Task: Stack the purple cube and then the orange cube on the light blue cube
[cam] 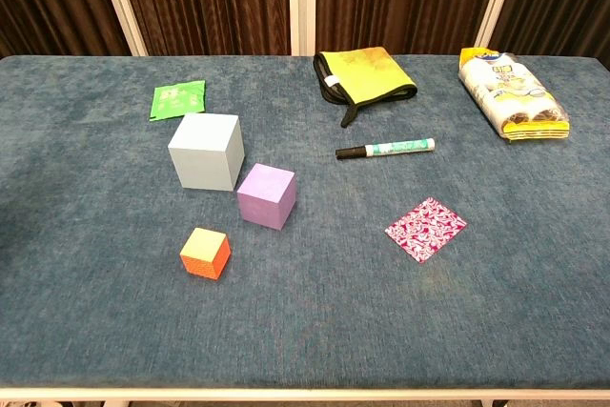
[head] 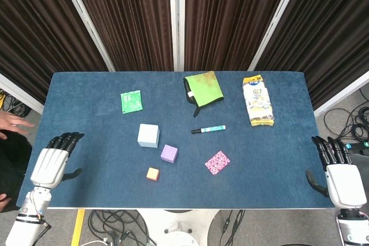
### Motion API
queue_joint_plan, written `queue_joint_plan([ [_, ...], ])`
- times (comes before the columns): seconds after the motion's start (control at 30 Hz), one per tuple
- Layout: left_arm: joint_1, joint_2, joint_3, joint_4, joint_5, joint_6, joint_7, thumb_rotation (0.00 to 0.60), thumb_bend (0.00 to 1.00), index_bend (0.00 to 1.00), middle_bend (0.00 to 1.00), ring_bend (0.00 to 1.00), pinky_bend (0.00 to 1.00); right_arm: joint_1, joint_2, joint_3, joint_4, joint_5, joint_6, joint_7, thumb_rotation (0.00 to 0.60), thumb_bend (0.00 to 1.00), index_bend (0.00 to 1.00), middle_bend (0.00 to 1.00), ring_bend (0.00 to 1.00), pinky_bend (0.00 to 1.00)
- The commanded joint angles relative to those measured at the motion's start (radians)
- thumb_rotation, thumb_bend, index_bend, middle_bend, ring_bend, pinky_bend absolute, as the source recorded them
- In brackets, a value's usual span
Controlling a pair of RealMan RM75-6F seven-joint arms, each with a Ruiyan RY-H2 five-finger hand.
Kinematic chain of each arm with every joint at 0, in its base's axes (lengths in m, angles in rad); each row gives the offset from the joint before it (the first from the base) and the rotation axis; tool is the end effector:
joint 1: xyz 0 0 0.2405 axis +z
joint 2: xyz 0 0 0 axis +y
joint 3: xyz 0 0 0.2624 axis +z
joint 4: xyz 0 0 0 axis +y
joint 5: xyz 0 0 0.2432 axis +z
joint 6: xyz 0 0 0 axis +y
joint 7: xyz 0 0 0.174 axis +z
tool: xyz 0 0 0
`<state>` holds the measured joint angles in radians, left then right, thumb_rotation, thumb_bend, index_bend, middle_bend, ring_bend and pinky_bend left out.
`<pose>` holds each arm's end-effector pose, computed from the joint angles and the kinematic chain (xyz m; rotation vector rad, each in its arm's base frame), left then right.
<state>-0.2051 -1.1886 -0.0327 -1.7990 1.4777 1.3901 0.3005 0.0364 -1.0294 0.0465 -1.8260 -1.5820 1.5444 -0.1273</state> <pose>-0.2564 0.2364 0.0749 -1.5618 -0.8739 -0.8938 -0.2817 -0.1952 0.1446 1.4024 -0.8530 0.9513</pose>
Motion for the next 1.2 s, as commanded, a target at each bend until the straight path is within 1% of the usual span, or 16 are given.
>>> queue_joint_plan([
  [0.03, -0.001, 0.0, 0.0, -0.001, 0.0, -0.001, 0.001, 0.6, 0.15, 0.21, 0.28, 0.17, 0.22, 0.0, 0.0, 0.0, 0.0, 0.0, 0.0, 0.0, 0.6, 0.28, 0.02, 0.1, 0.0, 0.0],
  [0.53, -0.015, 0.01, -0.004, -0.035, 0.005, -0.015, 0.031, 0.6, 0.15, 0.21, 0.28, 0.17, 0.23, 0.0, -0.002, 0.0, 0.002, 0.003, -0.003, 0.003, 0.6, 0.27, 0.02, 0.1, 0.0, 0.0],
  [0.73, -0.025, 0.013, -0.004, -0.139, -0.021, -0.033, 0.151, 0.6, 0.15, 0.21, 0.28, 0.17, 0.25, -0.003, 0.003, -0.005, 0.003, -0.012, 0.005, 0.011, 0.6, 0.27, 0.02, 0.1, 0.0, 0.0],
  [0.93, -0.066, 0.001, 0.012, -0.279, -0.038, -0.1, 0.325, 0.6, 0.15, 0.21, 0.28, 0.17, 0.25, -0.002, 0.005, -0.001, 0.005, 0.005, -0.003, 0.017, 0.6, 0.27, 0.02, 0.1, 0.0, 0.0],
  [1.07, -0.1, -0.053, 0.006, -0.328, -0.071, -0.134, 0.445, 0.6, 0.15, 0.21, 0.28, 0.17, 0.26, -0.004, 0.002, -0.002, 0.005, -0.008, 0.007, 0.013, 0.6, 0.27, 0.02, 0.1, 0.0, 0.0],
  [1.2, -0.147, -0.124, -0.011, -0.339, -0.131, -0.18, 0.53, 0.6, 0.15, 0.21, 0.28, 0.17, 0.26, -0.001, 0.004, 0.002, 0.004, 0.0, 0.002, 0.017, 0.6, 0.27, 0.02, 0.1, 0.0, 0.0],
])
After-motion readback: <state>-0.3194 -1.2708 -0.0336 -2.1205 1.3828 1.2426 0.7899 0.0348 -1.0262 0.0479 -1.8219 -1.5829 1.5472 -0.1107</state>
